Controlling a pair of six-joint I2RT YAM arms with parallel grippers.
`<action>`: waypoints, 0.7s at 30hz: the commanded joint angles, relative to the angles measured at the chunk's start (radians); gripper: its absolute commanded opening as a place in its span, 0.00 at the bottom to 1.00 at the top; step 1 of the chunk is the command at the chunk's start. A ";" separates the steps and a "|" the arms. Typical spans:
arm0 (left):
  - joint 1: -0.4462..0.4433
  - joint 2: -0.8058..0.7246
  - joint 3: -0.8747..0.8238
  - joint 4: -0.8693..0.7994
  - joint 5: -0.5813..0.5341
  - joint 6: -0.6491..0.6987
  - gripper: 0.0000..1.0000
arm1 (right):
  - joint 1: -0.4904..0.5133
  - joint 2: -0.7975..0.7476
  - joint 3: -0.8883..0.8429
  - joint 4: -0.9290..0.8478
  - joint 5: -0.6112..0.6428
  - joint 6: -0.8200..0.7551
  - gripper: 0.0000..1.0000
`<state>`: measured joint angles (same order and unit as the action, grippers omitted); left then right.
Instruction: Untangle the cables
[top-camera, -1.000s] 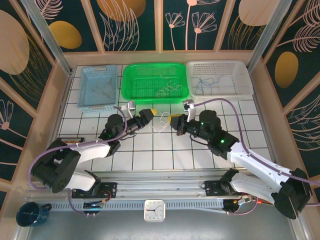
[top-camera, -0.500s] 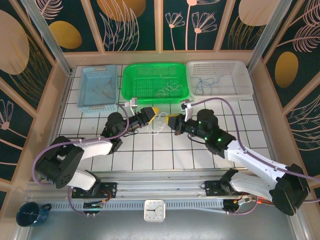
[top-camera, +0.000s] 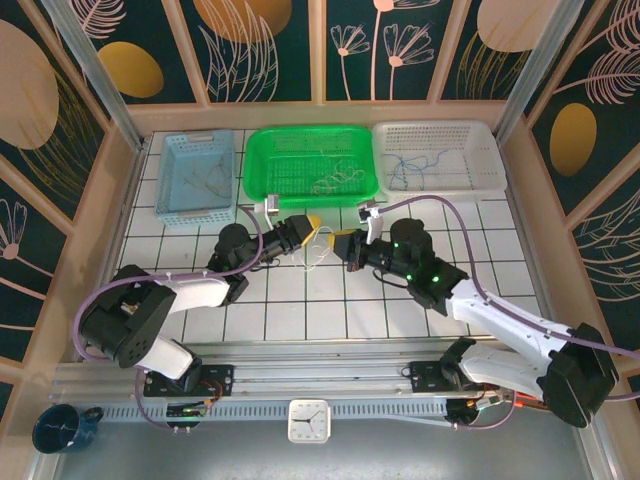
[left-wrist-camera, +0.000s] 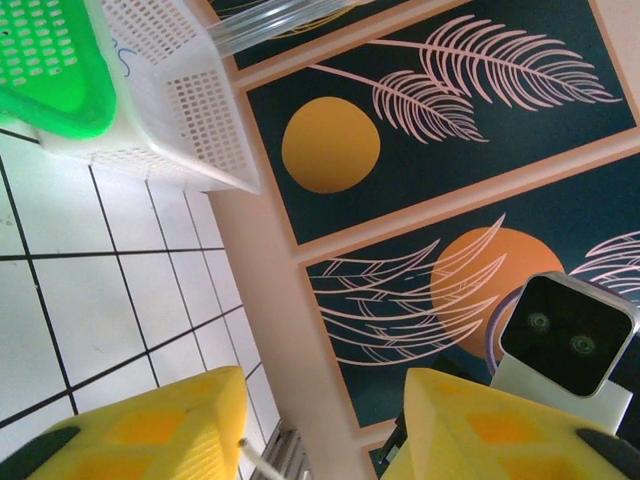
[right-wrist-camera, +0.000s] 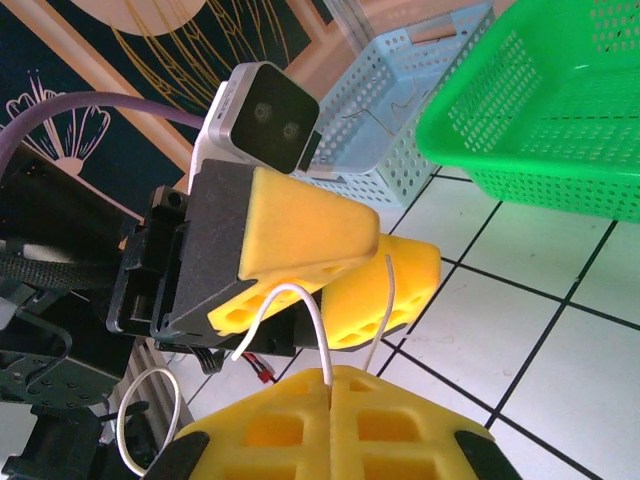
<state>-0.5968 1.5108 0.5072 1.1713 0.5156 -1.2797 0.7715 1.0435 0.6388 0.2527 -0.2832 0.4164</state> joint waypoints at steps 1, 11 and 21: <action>-0.006 0.017 0.022 0.064 0.015 0.003 0.37 | 0.011 0.005 0.028 0.044 -0.004 -0.010 0.00; -0.005 -0.008 -0.004 0.034 -0.031 0.026 0.00 | -0.063 -0.104 -0.017 -0.004 0.111 0.012 0.00; 0.015 -0.137 -0.053 -0.156 -0.206 0.128 0.00 | -0.401 -0.342 -0.154 -0.103 0.248 0.184 0.00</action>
<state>-0.5938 1.4143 0.4778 1.0622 0.3824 -1.2026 0.4362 0.7433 0.5148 0.1978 -0.1009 0.5312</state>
